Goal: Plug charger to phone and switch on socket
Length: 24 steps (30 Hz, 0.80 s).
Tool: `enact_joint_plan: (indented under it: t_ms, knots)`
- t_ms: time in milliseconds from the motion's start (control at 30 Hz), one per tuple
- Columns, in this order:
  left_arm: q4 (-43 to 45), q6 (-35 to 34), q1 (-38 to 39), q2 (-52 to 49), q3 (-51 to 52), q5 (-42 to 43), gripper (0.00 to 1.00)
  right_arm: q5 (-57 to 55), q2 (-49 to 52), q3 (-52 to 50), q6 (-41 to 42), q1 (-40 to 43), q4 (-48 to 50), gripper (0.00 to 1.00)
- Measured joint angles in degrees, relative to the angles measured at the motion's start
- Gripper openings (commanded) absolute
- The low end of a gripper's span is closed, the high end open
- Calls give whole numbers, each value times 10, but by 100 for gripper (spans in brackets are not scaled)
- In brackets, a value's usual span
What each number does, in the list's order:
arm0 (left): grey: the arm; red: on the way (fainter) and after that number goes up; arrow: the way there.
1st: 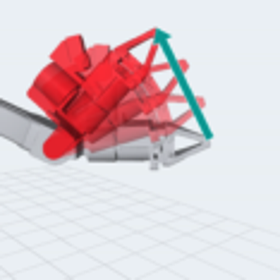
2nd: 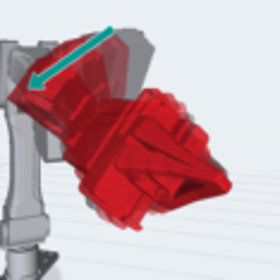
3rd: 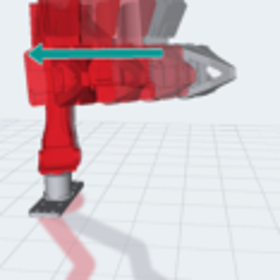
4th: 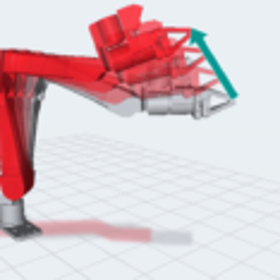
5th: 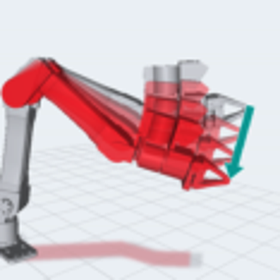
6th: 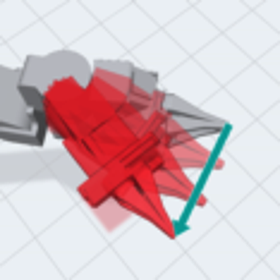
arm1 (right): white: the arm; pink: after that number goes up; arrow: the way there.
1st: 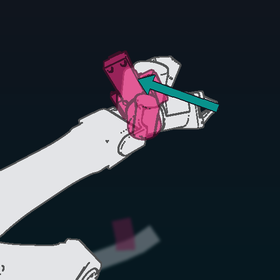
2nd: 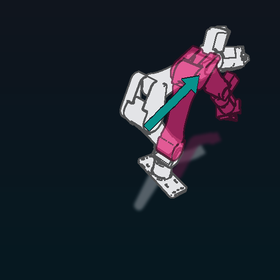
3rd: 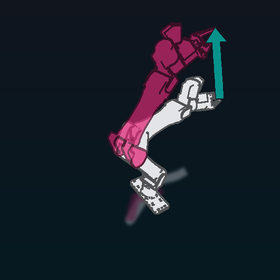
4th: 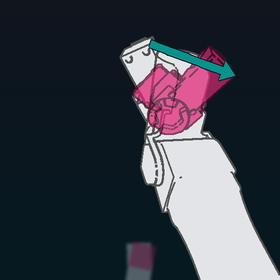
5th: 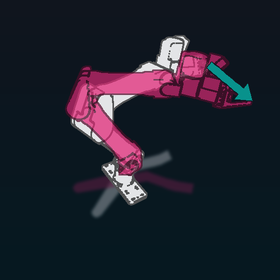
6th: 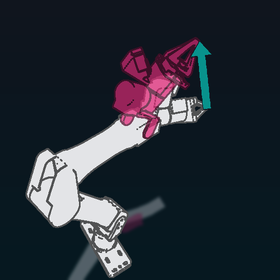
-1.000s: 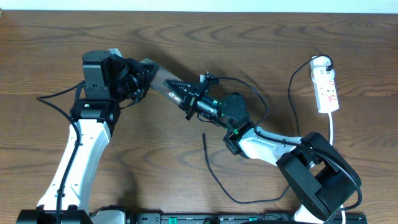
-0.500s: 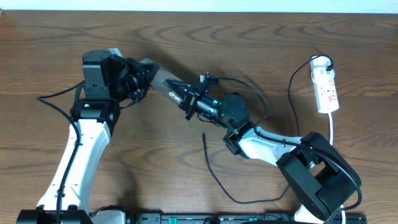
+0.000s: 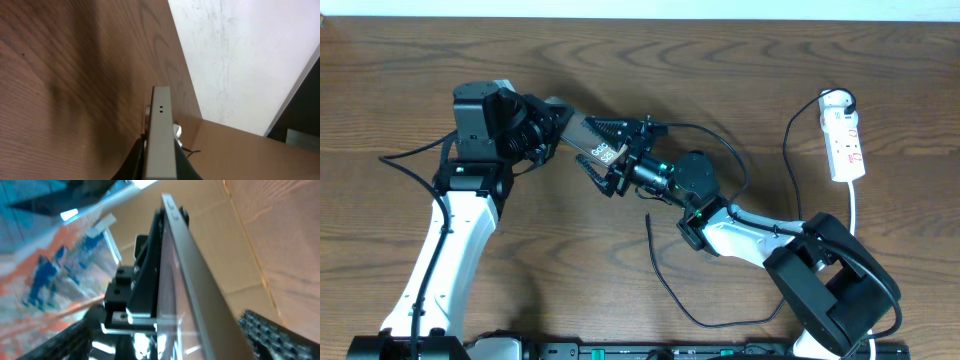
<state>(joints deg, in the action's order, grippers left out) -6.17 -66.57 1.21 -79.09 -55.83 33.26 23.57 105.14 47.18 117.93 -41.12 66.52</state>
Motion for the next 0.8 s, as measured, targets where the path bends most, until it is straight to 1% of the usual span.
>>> enact_joint_plan:
  t_ms: [133, 300, 533, 700, 800]
  knots:
    - [-14, 6, -14, 0, 0, 3, 8, 0, 0, 0, 1, 0, 0, 99]
    - [-14, 15, -64, 0, 0, 28, 8, 0, 0, 0, 1, 0, 0, 99]
    - [-17, 57, -155, 0, 1, 118, 8, 13, 0, 0, -31, 6, -20, 99]
    - [-17, 107, -199, 0, 1, 194, 8, 38, 0, 0, -73, 18, -50, 99]
    - [-17, 170, -217, 0, 1, 256, 8, 57, 0, 0, -105, 23, -58, 99]
